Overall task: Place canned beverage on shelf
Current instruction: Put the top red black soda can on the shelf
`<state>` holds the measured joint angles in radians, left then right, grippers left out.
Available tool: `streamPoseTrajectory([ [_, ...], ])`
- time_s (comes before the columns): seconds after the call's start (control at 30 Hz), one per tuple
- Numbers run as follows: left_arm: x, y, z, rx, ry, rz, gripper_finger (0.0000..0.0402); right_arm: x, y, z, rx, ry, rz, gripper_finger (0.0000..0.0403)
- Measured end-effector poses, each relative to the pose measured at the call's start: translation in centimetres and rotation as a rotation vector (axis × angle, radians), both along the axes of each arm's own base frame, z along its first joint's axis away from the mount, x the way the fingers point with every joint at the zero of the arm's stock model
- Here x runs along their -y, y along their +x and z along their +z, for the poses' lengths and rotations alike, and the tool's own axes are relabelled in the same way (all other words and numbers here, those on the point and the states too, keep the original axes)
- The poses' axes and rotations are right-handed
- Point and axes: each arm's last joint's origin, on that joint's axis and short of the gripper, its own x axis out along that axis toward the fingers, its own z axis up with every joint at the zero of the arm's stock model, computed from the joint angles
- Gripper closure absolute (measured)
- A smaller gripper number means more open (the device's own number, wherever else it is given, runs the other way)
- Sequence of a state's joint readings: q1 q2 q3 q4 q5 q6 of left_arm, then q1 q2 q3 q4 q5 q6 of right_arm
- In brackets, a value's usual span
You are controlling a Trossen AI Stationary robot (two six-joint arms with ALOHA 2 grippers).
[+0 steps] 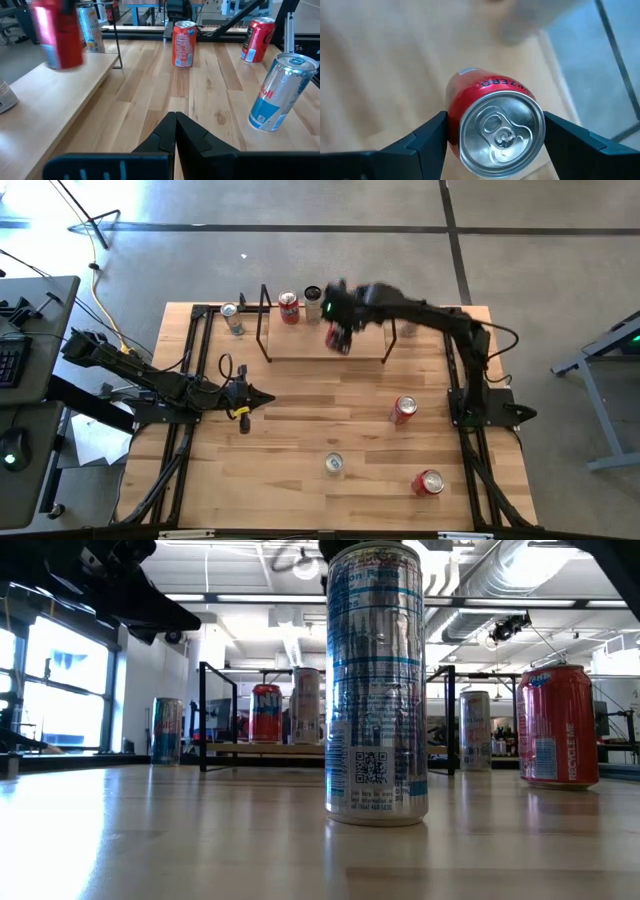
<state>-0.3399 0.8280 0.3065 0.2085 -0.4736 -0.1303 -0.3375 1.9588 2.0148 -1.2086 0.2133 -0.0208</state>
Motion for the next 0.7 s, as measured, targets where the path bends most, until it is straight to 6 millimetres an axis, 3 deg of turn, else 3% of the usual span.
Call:
streamPoseTrajectory([
  [0.13, 0.0, 0.0, 0.0, 0.003, -0.008, 0.003, 0.0402, 4.8, -0.3, -1.4, 0.011, -0.022, -0.050, 0.0136],
  [0.3, 0.0, 0.0, 0.0, 0.006, -0.008, 0.002, 0.0401, 8.1, -0.8, -2.2, 0.040, -0.026, -0.070, 0.0136],
  [0.43, 0.0, 0.1, 0.2, 0.020, -0.006, 0.000, 0.0401, 8.9, -0.9, -3.5, -0.014, -0.004, -0.068, 0.0136],
  [0.7, 0.0, 0.1, 0.2, 0.024, -0.007, 0.000, 0.0402, 8.9, -0.7, -3.5, -0.001, -0.005, -0.058, 0.0136],
])
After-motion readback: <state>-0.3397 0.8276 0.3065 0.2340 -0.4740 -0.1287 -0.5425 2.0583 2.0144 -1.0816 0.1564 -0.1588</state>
